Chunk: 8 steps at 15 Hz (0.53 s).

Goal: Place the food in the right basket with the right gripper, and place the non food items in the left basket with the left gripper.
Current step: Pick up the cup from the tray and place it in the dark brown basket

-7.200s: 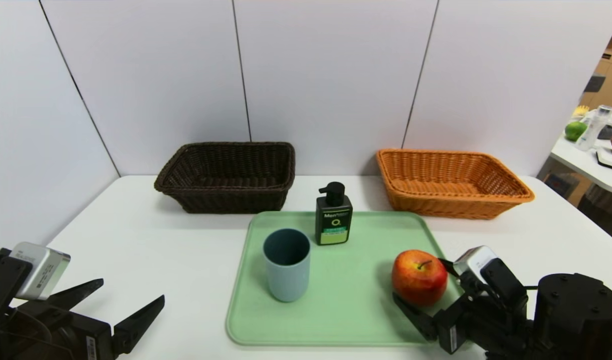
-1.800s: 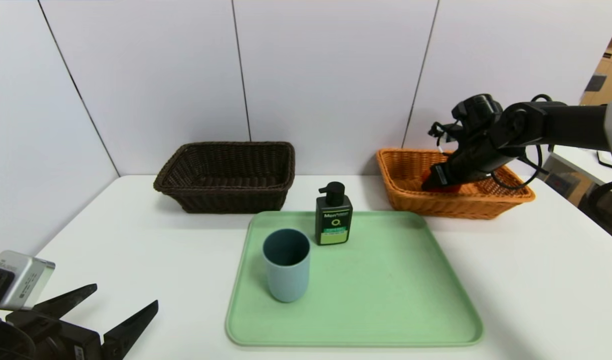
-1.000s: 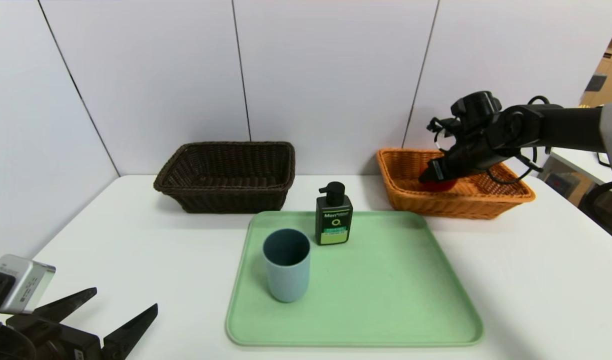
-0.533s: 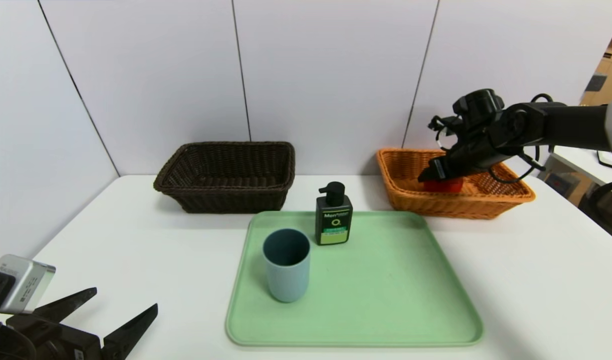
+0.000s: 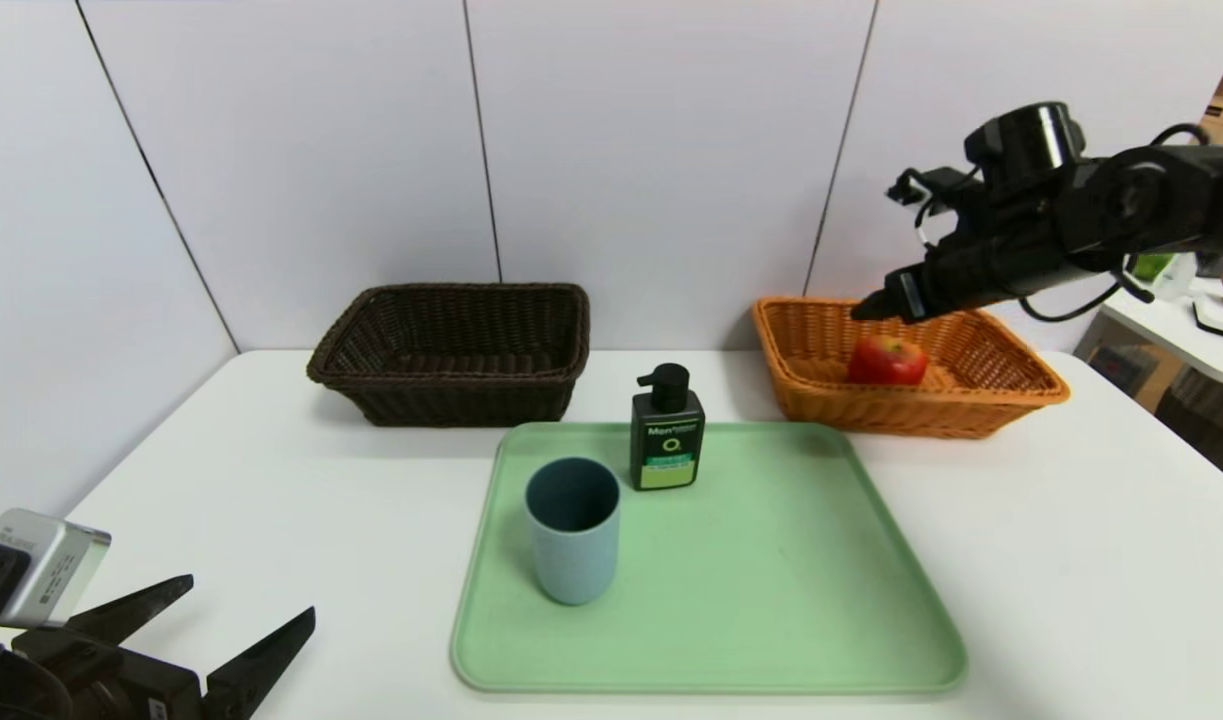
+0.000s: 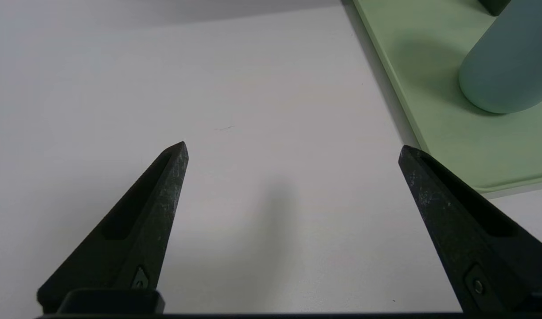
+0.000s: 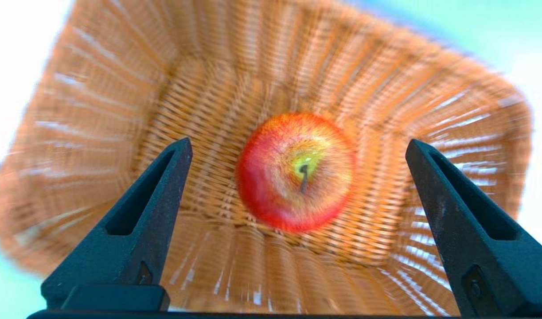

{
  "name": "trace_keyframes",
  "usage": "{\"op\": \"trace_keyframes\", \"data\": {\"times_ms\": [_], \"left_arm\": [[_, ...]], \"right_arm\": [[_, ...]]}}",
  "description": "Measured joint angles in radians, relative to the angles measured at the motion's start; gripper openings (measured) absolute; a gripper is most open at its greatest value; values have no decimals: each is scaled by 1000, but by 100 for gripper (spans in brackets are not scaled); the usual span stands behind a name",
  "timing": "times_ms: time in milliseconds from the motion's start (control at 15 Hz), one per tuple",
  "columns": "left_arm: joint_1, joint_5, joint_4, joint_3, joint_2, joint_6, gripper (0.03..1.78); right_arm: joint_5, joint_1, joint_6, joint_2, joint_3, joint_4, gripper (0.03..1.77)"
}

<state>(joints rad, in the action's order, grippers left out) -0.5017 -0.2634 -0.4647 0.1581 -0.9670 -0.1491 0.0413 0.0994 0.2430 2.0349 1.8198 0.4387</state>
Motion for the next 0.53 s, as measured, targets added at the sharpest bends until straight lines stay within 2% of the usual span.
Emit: {"op": "trace_keyframes", "data": {"times_ms": [333,533], "left_arm": [[0,0,0,4,2,2,169],[0,0,0,6,4,8,169]], "right_arm": [[-67,3,6,-229,-58,1,168],[-100,3,0,-427,-227,-5,169]]}}
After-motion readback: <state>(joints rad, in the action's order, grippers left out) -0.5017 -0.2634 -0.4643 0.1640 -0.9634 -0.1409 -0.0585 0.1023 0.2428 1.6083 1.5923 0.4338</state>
